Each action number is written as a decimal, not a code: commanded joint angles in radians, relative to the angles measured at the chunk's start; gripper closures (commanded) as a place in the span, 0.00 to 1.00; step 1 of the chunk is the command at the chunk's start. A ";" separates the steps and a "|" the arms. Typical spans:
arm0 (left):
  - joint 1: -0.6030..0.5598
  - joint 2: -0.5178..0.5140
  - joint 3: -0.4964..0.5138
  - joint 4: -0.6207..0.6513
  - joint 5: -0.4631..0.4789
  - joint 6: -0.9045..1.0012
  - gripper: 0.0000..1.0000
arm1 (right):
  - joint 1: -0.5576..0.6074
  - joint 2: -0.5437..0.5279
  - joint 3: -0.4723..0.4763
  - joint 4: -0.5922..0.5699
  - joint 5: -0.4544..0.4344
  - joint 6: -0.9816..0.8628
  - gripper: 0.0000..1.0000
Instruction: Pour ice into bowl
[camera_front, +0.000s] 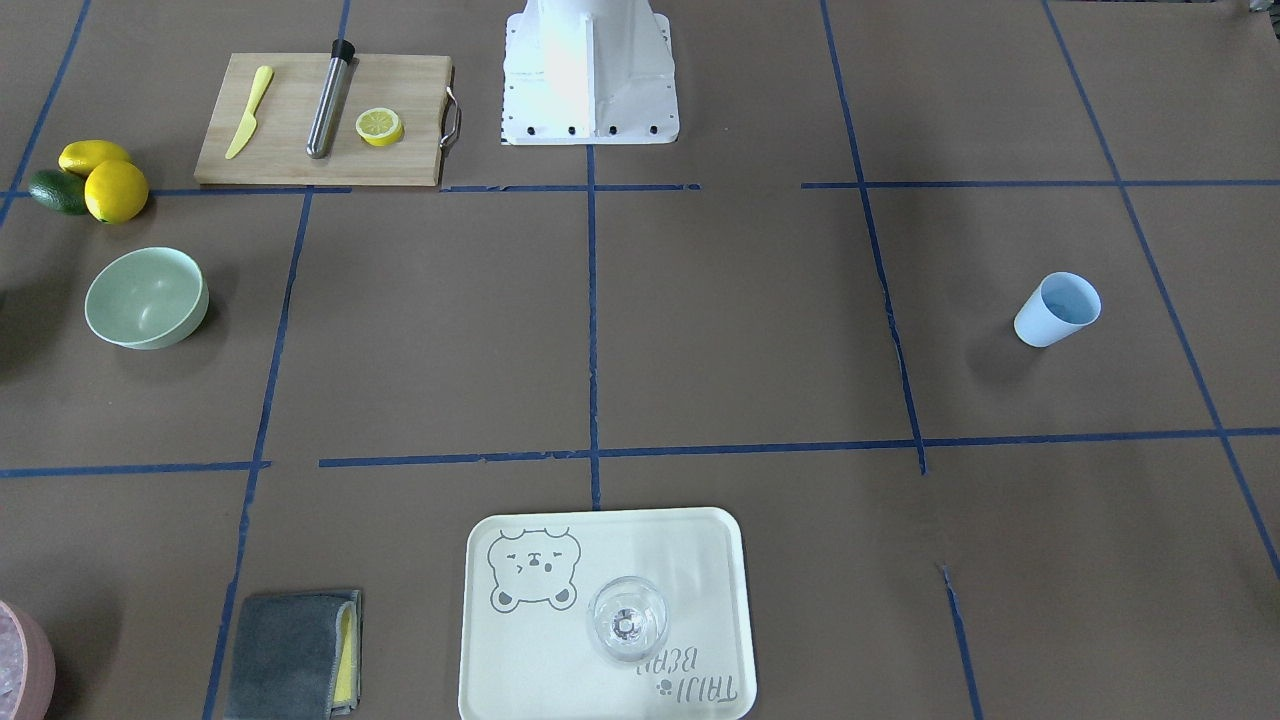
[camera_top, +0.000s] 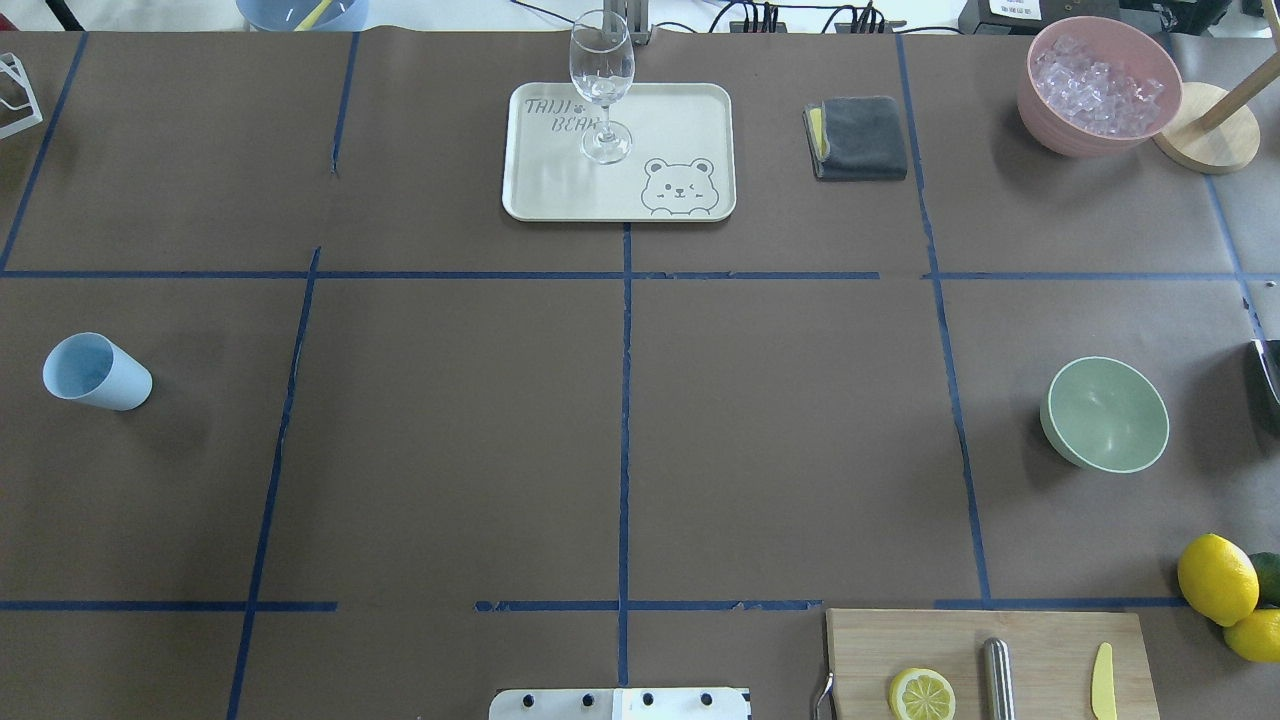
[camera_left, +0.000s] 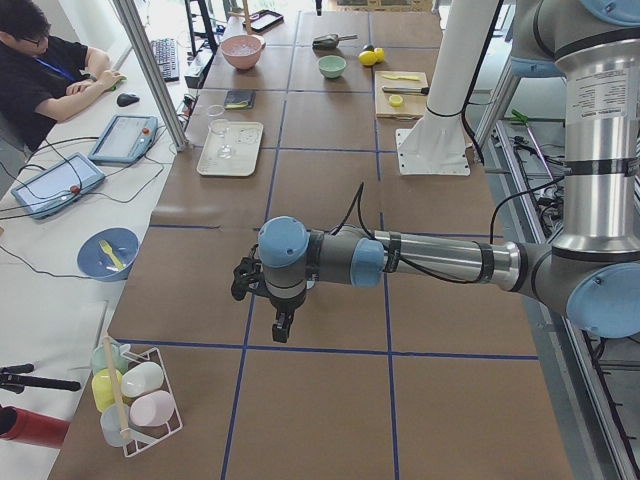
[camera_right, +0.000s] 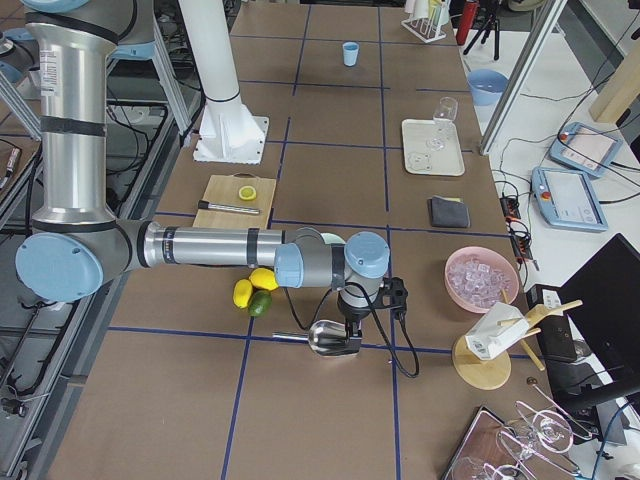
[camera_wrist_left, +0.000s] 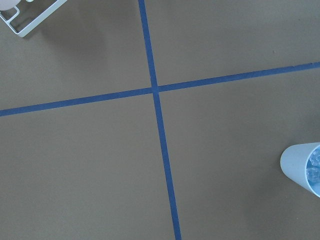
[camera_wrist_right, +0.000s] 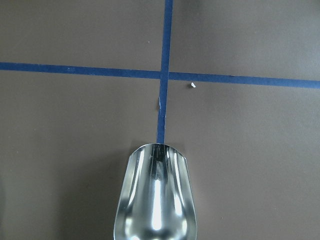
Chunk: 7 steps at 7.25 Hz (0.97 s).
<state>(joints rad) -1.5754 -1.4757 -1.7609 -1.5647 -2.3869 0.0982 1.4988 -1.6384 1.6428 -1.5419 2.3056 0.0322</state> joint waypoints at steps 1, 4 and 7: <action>0.000 -0.002 0.001 0.000 0.002 0.000 0.00 | 0.000 0.000 0.000 0.000 0.000 0.000 0.00; 0.000 -0.002 0.001 0.000 0.002 0.000 0.00 | 0.001 0.000 0.005 0.064 -0.003 -0.005 0.00; 0.000 0.000 0.004 -0.002 0.000 0.000 0.00 | 0.000 -0.038 -0.011 0.374 -0.009 0.005 0.00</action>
<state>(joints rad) -1.5754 -1.4764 -1.7578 -1.5650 -2.3867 0.0982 1.4994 -1.6738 1.6354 -1.2944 2.3019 0.0328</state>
